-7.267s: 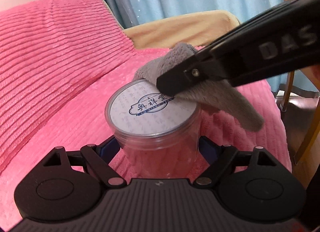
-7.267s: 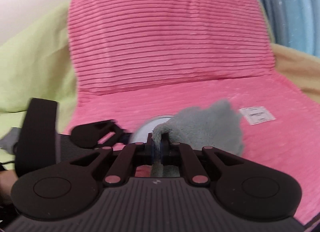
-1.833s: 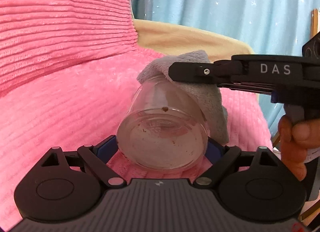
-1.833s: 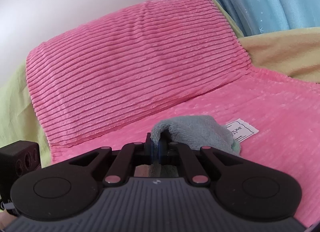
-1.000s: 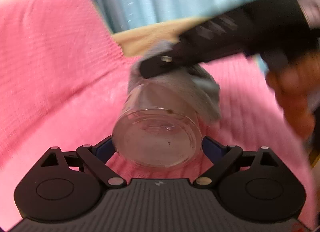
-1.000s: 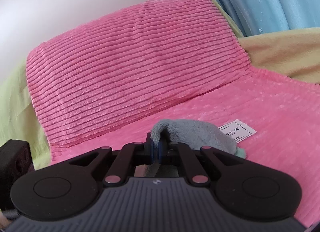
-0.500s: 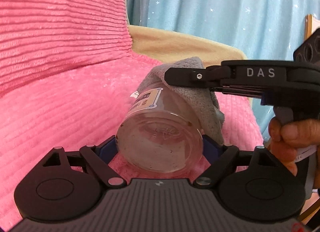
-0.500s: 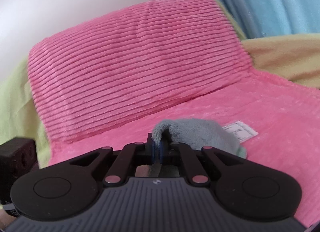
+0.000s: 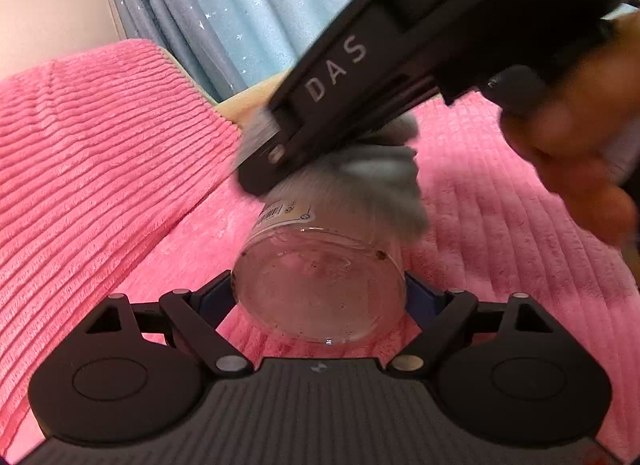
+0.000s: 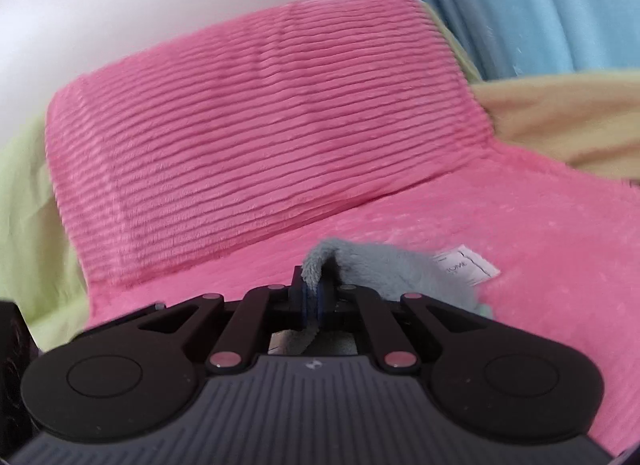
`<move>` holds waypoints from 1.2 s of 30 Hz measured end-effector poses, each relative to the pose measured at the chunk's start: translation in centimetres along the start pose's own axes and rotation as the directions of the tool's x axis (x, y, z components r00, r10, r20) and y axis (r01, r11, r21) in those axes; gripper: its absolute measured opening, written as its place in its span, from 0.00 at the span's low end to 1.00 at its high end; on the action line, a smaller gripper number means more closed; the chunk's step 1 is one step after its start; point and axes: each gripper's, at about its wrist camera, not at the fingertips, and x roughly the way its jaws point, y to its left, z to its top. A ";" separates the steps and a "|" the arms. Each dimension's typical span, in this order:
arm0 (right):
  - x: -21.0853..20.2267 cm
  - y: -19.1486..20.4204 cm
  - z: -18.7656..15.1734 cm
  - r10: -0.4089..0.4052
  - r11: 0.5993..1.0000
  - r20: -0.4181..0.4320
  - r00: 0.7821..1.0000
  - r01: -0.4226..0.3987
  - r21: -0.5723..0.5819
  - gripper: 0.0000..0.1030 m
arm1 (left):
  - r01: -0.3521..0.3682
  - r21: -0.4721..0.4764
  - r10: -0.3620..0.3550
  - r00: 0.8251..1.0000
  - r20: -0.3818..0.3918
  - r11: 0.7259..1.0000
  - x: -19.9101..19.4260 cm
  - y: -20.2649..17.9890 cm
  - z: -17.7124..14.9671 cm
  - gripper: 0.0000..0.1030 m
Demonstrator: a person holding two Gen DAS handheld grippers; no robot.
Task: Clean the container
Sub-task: 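Rotate the jar with the left tool while the right tool wipes its outer wall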
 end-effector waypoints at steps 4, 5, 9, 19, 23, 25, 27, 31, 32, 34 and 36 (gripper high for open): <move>-0.1 -0.3 0.1 -0.006 1.000 0.002 1.000 0.006 -0.001 0.02 | 0.024 -0.048 -0.024 1.000 -0.006 0.999 -0.1 0.6 -0.2 0.84; -0.1 -0.4 0.1 -0.008 1.000 0.002 1.000 0.008 -0.001 0.02 | 0.036 -0.074 -0.037 0.999 -0.007 0.997 -0.3 0.8 -0.2 0.84; 0.8 0.6 -0.3 -0.007 1.000 0.004 1.000 0.007 0.009 0.02 | 0.118 -0.244 -0.112 0.993 0.038 0.963 -0.9 2.8 -0.3 0.86; 0.5 1.5 -0.3 0.005 1.000 -0.002 1.000 -0.005 -0.011 0.03 | 0.219 -0.492 -0.211 0.975 0.073 0.842 -0.7 5.5 -1.5 0.85; 0.6 2.2 -0.6 0.046 0.999 -0.020 0.999 -0.047 -0.027 0.04 | 0.155 -0.382 -0.148 0.988 0.047 0.911 -0.5 4.6 -0.9 0.85; 0.7 2.8 -0.8 0.086 0.995 -0.037 0.996 -0.087 -0.039 0.04 | 0.117 -0.305 -0.112 0.993 0.034 0.945 -0.5 3.6 -0.6 0.85; 0.9 3.4 -1.0 0.125 0.991 -0.054 0.991 -0.128 -0.050 0.04 | 0.078 -0.226 -0.074 0.997 0.023 0.971 -0.5 2.7 -0.4 0.85; 1.1 3.7 -1.2 0.155 0.985 -0.068 0.986 -0.160 -0.064 0.02 | 0.011 -0.088 -0.010 1.000 0.014 0.996 -0.6 1.0 -0.1 0.85; 1.1 3.4 -1.1 0.135 0.989 -0.057 0.989 -0.138 -0.056 0.02 | 0.011 -0.085 -0.009 1.000 0.015 0.996 -0.6 0.9 -0.1 0.85; 1.0 2.6 -1.0 0.091 0.995 -0.034 0.995 -0.092 -0.036 0.02 | 0.008 -0.072 -0.007 1.000 0.016 0.997 -0.6 0.8 -0.1 0.85; 0.9 1.9 -0.9 0.046 0.999 -0.013 0.999 -0.046 -0.016 0.02 | 0.004 -0.055 -0.003 1.000 0.017 0.998 -0.6 0.5 -0.1 0.85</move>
